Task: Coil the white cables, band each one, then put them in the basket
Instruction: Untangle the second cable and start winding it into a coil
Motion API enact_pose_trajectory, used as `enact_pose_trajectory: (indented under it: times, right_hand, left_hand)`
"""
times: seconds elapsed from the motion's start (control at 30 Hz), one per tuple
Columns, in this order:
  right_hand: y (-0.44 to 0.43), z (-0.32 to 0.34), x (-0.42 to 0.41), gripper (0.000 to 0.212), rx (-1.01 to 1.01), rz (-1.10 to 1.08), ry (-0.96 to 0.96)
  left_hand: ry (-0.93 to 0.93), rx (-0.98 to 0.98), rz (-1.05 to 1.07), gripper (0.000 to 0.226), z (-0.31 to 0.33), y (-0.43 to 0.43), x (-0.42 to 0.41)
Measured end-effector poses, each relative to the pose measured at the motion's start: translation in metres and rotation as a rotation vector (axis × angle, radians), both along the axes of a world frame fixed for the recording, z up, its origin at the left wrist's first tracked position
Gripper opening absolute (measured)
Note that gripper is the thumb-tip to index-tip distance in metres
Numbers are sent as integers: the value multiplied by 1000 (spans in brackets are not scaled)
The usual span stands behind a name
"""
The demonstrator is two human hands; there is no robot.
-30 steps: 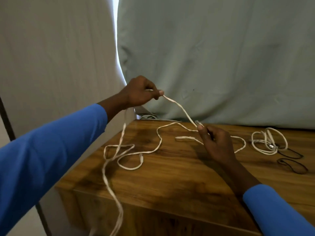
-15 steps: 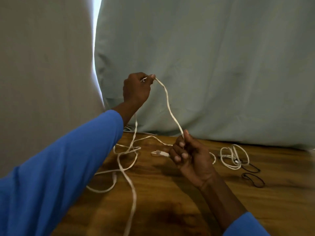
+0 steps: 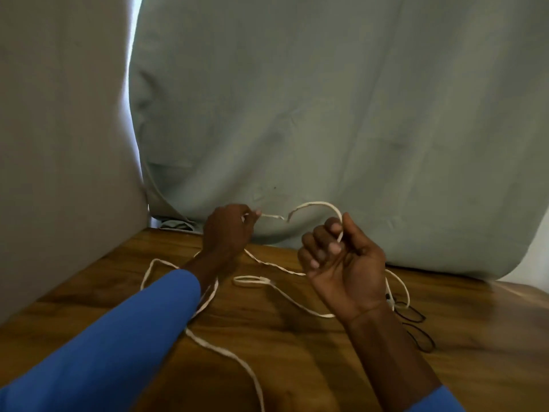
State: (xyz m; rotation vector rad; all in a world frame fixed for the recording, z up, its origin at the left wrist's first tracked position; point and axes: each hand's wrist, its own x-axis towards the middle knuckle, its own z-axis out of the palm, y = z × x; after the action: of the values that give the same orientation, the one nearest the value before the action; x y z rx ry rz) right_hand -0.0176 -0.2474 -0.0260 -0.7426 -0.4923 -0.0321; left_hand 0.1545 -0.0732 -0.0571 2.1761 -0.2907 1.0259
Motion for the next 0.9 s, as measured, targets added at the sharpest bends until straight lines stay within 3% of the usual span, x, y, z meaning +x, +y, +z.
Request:
enact_pose_trajectory:
  times: [0.1,0.17,0.27,0.33,0.47,0.53,0.67,0.73,0.9]
  right_hand:
    - [-1,16,23,46,62,-125,-26]
    - [-4,22,40,43,-3,-300,-73]
    - [-11,19,68,39,-248,-620,-154]
    - [-20,9,83,35,-327,-715,-120]
    - [-37,-14,102,38,-605,-945,-156]
    - [-41,-27,105,37,-691,-949,-151]
    - [-41,-38,100,33,-539,-750,-55]
    - [-38,-43,97,31,-600,-771,-76]
    - [-37,-76,95,29,-1076,-845,-202]
  left_hand:
    - [25,375,-46,41,-31,-8,-15]
    - [-33,580,-91,48,-48,-12,-28]
    - [-127,717,-223,50,-58,-12,-44]
    - [-228,774,-310,49,-57,-11,-52]
    - [-300,719,-456,47,-54,-12,-60]
    - [-264,729,-485,47,-54,-14,-58]
    - [-218,910,-483,52,-68,-21,-52]
    - [-268,860,-510,47,-70,-23,-51]
    - [-358,557,-487,32,-66,-20,-53]
